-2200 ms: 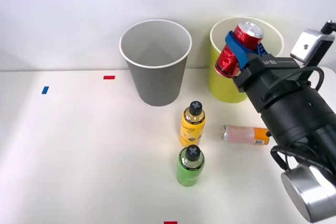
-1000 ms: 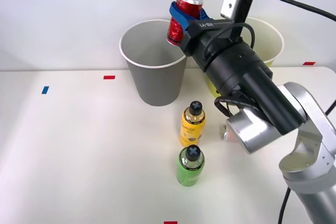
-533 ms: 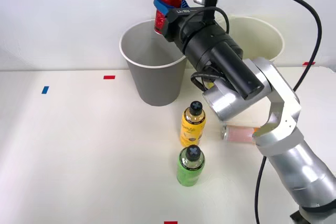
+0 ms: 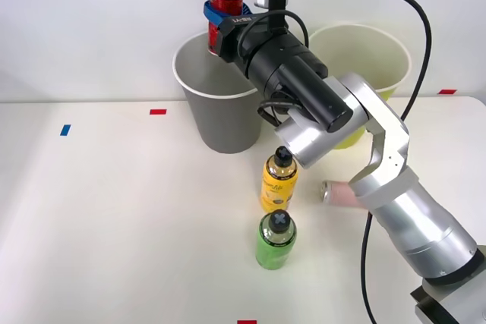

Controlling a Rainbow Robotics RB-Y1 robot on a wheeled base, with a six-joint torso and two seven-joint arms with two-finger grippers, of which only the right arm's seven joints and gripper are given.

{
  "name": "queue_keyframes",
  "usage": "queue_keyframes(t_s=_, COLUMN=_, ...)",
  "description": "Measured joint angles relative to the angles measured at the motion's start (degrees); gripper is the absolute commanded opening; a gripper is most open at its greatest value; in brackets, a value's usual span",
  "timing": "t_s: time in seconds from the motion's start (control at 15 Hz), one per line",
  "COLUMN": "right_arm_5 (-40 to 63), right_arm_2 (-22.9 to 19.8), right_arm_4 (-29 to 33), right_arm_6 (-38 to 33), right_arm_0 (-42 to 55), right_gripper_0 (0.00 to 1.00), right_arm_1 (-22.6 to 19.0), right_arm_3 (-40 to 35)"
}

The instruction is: Put cans in the gray bin, plastic bottles in the light green bin

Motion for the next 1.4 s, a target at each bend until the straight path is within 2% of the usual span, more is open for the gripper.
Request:
queue_keyframes(t_s=0.07, right_arm_5=0.0, right_arm_2=0.0, right_arm_4=0.3, right_arm_6=-0.1, right_arm_0=0.0, right_gripper_0=0.11, right_arm_1=0.0, right_arm_3=0.0)
queue_keyframes(t_s=0.13, right_arm_5=0.0, right_arm_2=0.0, right_arm_4=0.8, right_arm_6=-0.2, right_arm_0=0.0, right_gripper_0=0.28, right_arm_1=0.0, right_arm_3=0.0)
queue_keyframes(t_s=0.2, right_arm_5=0.0, right_arm_2=0.0, right_arm_4=1.4, right_arm_6=-0.3, right_arm_0=0.0, right_gripper_0=0.39, right_arm_1=0.1, right_arm_3=0.0)
queue_keyframes(t_s=0.27, right_arm_5=0.0, right_arm_2=0.0, right_arm_4=1.7, right_arm_6=-0.5, right_arm_0=0.0, right_gripper_0=0.71, right_arm_1=0.2, right_arm_3=0.0)
queue_keyframes(t_s=0.33, right_arm_5=0.0, right_arm_2=0.0, right_arm_4=2.1, right_arm_6=-0.6, right_arm_0=0.0, right_gripper_0=0.96, right_arm_1=0.3, right_arm_3=0.0)
queue_keyframes(t_s=0.4, right_arm_5=0.0, right_arm_2=0.1, right_arm_4=3.1, right_arm_6=-0.6, right_arm_0=0.0, right_gripper_0=1.00, right_arm_1=0.5, right_arm_3=0.0)
queue_keyframes(t_s=0.53, right_arm_5=0.0, right_arm_2=0.1, right_arm_4=5.1, right_arm_6=-0.6, right_arm_0=0.0, right_gripper_0=1.00, right_arm_1=0.9, right_arm_3=0.0)
queue_keyframes(t_s=1.4, right_arm_5=0.0, right_arm_2=0.0, right_arm_4=7.9, right_arm_6=-1.3, right_arm_0=0.0, right_gripper_0=1.00, right_arm_1=1.6, right_arm_3=-0.3)
